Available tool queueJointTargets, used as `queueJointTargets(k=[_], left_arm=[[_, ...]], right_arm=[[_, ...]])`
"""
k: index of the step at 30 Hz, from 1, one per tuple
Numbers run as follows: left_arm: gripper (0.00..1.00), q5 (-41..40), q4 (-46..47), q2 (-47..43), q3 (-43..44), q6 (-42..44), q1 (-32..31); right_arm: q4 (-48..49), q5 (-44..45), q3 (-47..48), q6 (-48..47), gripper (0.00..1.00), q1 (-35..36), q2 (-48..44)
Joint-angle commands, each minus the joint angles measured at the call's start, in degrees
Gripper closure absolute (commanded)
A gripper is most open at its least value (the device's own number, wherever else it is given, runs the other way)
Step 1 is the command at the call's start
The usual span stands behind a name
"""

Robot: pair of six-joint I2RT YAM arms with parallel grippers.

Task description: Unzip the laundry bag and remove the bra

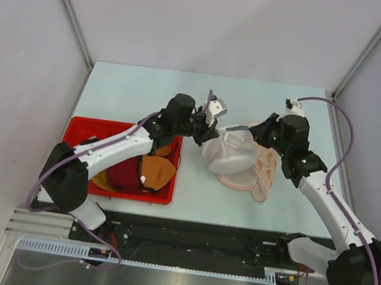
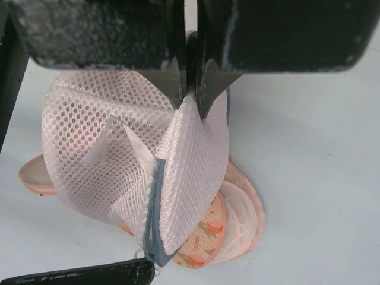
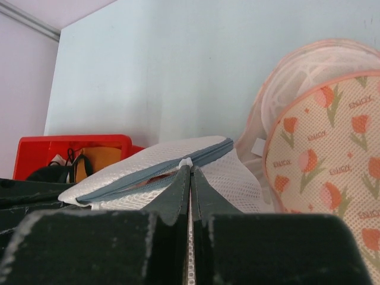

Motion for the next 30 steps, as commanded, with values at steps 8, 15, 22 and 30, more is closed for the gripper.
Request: queueJointTargets(k=[8,15,22,30], left_arm=[[0.25,4.03,-4.76,-0.24,7.20,4.44,-0.12],[0.22,9.21,-5.90,-1.04,10.72,2.51,-1.17],[0.24,4.83,-7.13,2.83,10.81,5.06,-5.22],[0.50,4.65,-6.78,6.78,12.57,4.79,-5.30]], right_arm=[[-0.59,2.71,-1.26,0.77,1.00,4.86,-5.90],[-0.95,4.14,-1.35,1.56,1.00,9.26,-6.79],[-0.42,2.82,-1.26,2.36,1.00,10.14,-6.44],[-2.00,1.50,-1.26,2.10,1.00,9.35,-7.66]])
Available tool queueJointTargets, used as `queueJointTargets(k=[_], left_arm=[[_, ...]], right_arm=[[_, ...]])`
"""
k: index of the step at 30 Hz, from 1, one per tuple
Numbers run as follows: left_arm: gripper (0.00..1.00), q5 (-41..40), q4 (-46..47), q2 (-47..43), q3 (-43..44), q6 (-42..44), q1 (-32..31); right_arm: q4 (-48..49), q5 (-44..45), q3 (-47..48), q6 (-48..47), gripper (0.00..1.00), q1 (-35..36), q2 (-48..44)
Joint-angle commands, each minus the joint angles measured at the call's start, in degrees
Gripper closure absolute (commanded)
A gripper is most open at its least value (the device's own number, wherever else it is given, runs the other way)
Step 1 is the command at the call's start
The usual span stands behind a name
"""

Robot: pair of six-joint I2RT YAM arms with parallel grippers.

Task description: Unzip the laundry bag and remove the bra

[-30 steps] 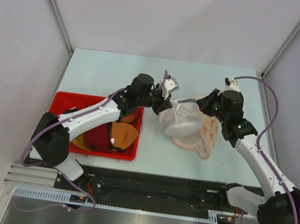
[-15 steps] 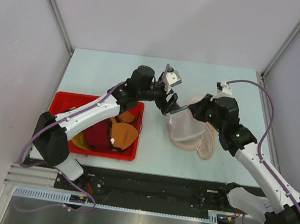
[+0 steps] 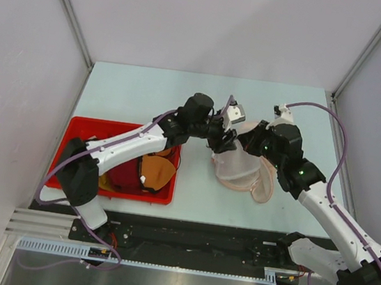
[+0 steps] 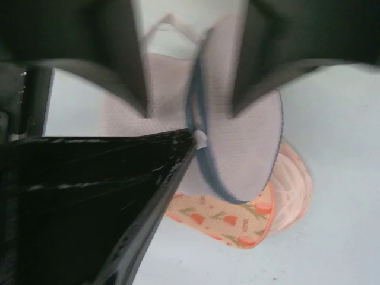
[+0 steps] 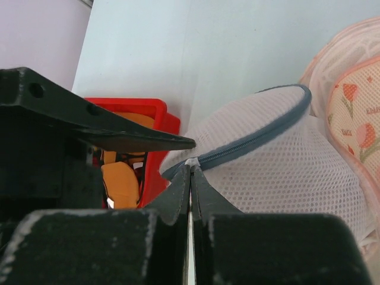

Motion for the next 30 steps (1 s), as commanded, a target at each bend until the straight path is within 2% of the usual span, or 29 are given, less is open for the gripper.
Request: queueJointTargets(k=[1,2,5,6,13,18,19,21,23,25,30], left_arm=[[0.59,0.28,-1.82,2.54,3.65,1.56,0.20],[0.76,-0.34,-3.30,2.90,4.87,2.17,0.20],[0.97,-0.78,-4.81,2.65,5.24,3.57,0.21],[0.99,-1.05,-4.81,2.12,4.80,3.84,0.20],[1.00,-1.84,-0.34,-3.33,-0.73,5.78,0.21],[0.99,-2.28,0.64,-5.27,-2.93,6.30,0.29],[0.98,-2.37,0.03,-5.10,-2.67,6.30,0.29],[0.57,-2.28,-1.12,-4.75,-1.71,6.13,0.21],[0.30,-2.28,-3.40,-4.31,-0.04,5.43,0.29],[0.23,-1.23,-4.37,-4.83,0.75,4.38,0.29],[0.23,2.73,-4.46,-5.62,3.48,-0.63,-0.32]], right_arm=[[0.45,-0.53,0.27,-0.09,1.00,-0.94,-2.09],[-0.08,-0.53,0.27,-0.18,1.00,-1.65,-2.27],[-1.49,-1.92,-0.78,-1.14,1.00,-6.03,-2.97],[-1.23,-2.63,-1.48,-1.41,1.00,-9.09,-3.32],[0.53,-8.70,-7.46,-3.35,1.00,-21.50,-1.83],[1.67,-12.83,-7.47,-1.86,1.00,-21.26,-4.01],[1.68,-13.01,-7.56,-1.42,1.00,-21.08,-4.55],[0.80,-12.84,-7.21,-0.71,1.00,-19.94,-6.22],[-0.60,-12.31,-7.03,0.26,1.00,-18.36,-7.19],[-1.31,-11.61,-6.85,0.78,1.00,-16.95,-8.50],[-3.16,-8.36,-5.89,1.31,1.00,-12.30,-9.30]])
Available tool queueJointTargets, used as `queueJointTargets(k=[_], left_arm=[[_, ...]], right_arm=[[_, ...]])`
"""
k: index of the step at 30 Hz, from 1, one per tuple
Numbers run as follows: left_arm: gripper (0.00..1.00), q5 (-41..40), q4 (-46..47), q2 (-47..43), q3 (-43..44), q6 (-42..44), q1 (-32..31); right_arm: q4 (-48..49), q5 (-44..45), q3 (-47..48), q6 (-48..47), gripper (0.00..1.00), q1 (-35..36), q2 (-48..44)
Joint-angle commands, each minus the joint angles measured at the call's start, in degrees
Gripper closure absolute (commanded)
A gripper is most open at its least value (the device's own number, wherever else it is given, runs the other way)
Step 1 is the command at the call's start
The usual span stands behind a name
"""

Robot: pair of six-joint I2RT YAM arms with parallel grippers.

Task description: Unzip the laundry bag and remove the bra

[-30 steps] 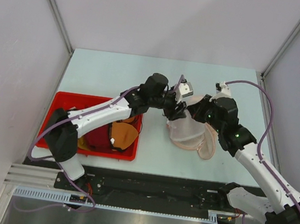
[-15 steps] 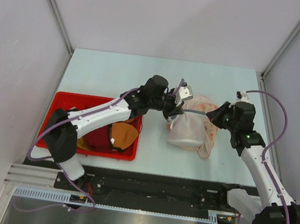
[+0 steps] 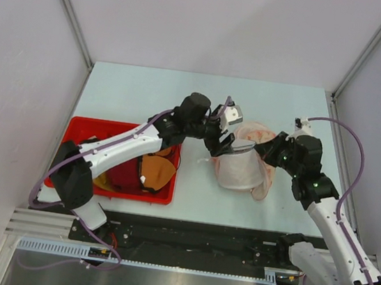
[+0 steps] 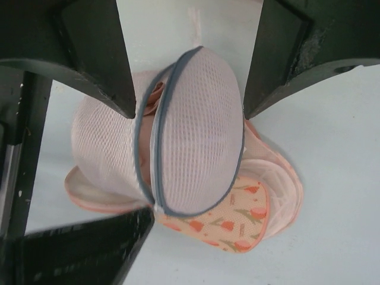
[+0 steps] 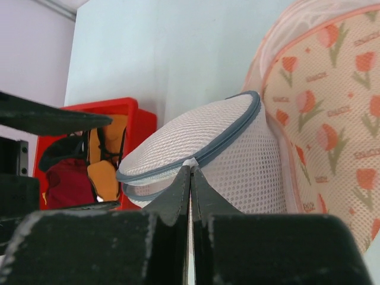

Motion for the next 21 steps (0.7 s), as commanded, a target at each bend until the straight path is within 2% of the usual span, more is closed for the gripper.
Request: queueJointTargets(k=[1,4,9,15,17,18,20,21], left_arm=[[0.22,3.85,-0.18,-3.61,4.70,-4.85,-1.02],[0.22,1.03,1.59,-3.09,5.05,-6.09,-2.43],[0.22,-1.16,-0.69,1.04,7.07,-4.43,-4.71],[0.23,-2.57,-0.80,5.43,8.57,-5.30,-5.16],[0.29,-2.31,0.79,5.88,7.61,-5.31,-5.16],[0.37,-1.79,0.88,6.58,7.52,-5.30,-5.16],[0.47,-1.61,-0.42,7.46,8.13,-5.04,-5.16],[0.56,-1.87,-0.78,7.90,8.83,-4.61,-5.16]], right_arm=[[-0.38,3.27,2.00,1.22,1.00,3.29,-0.93],[0.67,3.72,2.09,1.84,1.00,4.35,-0.40],[2.69,2.49,2.70,2.63,1.00,5.14,0.48],[2.78,3.01,3.58,1.41,1.00,5.58,1.01],[2.17,3.63,3.59,0.96,1.00,5.67,0.92],[2.08,3.63,3.50,0.61,1.00,5.59,0.74],[1.73,3.98,3.58,0.26,1.00,5.58,0.39],[1.64,4.15,3.59,-0.26,1.00,5.50,0.30]])
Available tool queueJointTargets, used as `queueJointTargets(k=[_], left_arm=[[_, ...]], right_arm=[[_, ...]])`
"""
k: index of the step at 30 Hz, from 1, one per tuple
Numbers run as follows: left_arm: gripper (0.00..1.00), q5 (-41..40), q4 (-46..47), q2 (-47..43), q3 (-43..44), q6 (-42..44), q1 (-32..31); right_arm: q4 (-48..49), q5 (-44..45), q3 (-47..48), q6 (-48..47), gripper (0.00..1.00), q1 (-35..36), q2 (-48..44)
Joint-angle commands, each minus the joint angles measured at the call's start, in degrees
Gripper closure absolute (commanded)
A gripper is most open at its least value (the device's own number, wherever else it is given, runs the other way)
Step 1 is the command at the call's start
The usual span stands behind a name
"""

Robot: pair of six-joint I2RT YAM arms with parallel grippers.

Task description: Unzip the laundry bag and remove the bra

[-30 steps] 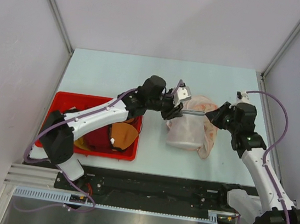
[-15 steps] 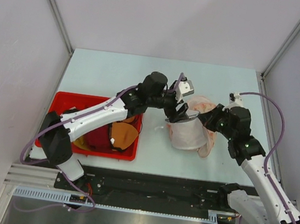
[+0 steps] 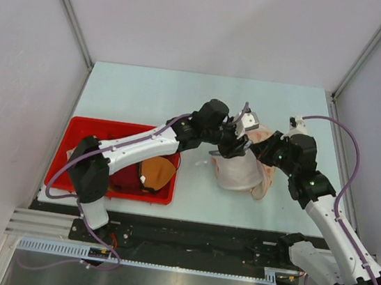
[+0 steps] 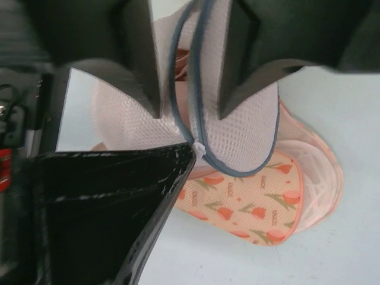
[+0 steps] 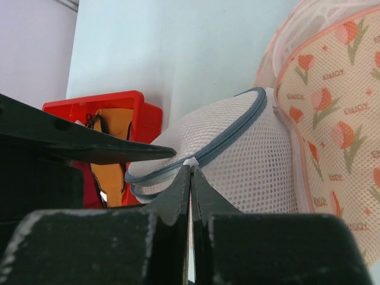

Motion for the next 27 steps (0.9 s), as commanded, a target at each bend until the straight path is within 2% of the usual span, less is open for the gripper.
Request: queueJointTargets(k=[1,2,3,4,5,11,16,22,24,25,27], left_arm=[[0.63,-0.21,-0.89,1.02,2.17,0.47,-0.06],[0.70,-0.30,-0.98,1.02,2.26,0.64,-0.06],[0.89,-0.21,-0.81,0.84,2.08,0.82,-0.06],[0.97,-0.12,-0.63,0.58,1.82,1.00,-0.06],[1.00,-0.29,-0.55,0.49,1.82,1.61,-0.06],[1.00,0.06,1.82,-3.11,-0.99,3.72,-0.06],[1.00,-0.56,6.29,-7.76,-4.50,5.91,0.11],[1.00,-1.09,13.43,-12.87,-11.09,8.02,0.20],[1.00,-1.17,15.34,-13.83,-12.68,8.82,0.20],[1.00,-1.26,15.89,-14.01,-13.21,10.21,0.20],[1.00,-1.17,18.33,-15.06,-15.58,12.15,0.20]], right_arm=[[0.88,1.55,2.91,-2.06,1.00,-0.21,-0.90],[0.61,1.73,2.82,-2.24,1.00,-0.82,-0.90],[0.61,1.56,2.91,-3.28,1.00,-1.26,-0.90],[0.52,1.55,2.82,-3.90,1.00,-1.87,-0.81],[0.35,1.64,2.82,-4.69,1.00,-3.45,-0.64],[5.08,-1.25,-1.66,-6.02,1.00,-13.73,3.05],[7.46,-4.77,-1.31,-4.01,1.00,-14.10,1.30],[4.48,-6.97,0.01,-3.56,1.00,-13.04,-4.49],[4.04,-10.12,0.01,-4.26,0.83,-13.39,-5.55],[4.21,-11.70,0.09,-4.43,0.67,-13.57,-5.91],[3.78,-17.59,0.71,-5.58,0.58,-14.01,-5.30]])
